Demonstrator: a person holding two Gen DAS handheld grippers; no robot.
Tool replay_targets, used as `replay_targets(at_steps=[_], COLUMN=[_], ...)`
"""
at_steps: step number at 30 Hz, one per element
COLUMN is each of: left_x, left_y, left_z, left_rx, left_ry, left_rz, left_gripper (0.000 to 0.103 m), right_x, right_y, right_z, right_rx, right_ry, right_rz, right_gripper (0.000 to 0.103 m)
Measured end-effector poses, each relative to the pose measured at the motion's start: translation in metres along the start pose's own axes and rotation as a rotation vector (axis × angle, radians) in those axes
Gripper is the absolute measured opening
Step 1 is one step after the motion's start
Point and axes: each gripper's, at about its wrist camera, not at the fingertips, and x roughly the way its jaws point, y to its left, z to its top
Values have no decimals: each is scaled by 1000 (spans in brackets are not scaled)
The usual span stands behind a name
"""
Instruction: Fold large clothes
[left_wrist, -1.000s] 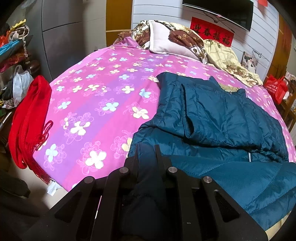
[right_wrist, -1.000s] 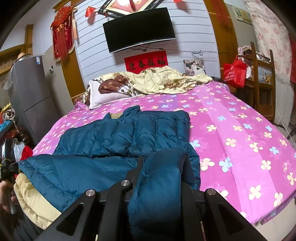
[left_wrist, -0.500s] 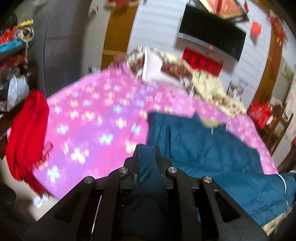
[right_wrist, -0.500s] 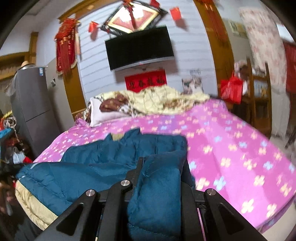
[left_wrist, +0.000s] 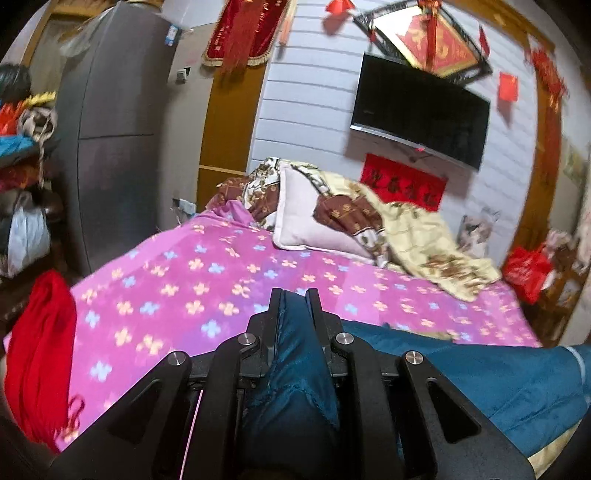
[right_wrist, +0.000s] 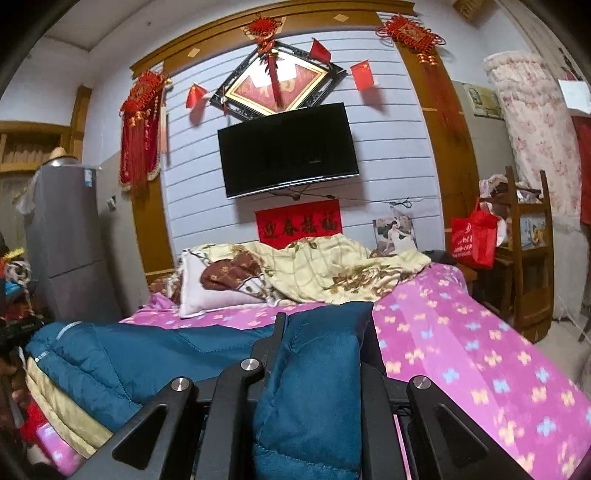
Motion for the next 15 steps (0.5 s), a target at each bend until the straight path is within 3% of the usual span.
replay_targets(at_steps=[3,8,15], left_x=[55,147,197], left_y=[-18,-33,-37], left_z=[-4,-34,-68], left_rx=[34,41,42], left_ry=[45,190,260], left_rz=[39,88,101], left_gripper=[10,10,10], right_x=[56,124,182], right_y=[-15,-34,-57], right_z=[-3,-34,-72], right_rx=[65,160,246], right_ry=[56,140,238], right_rz=[-14,-64,-60], right_gripper=[9,9,9])
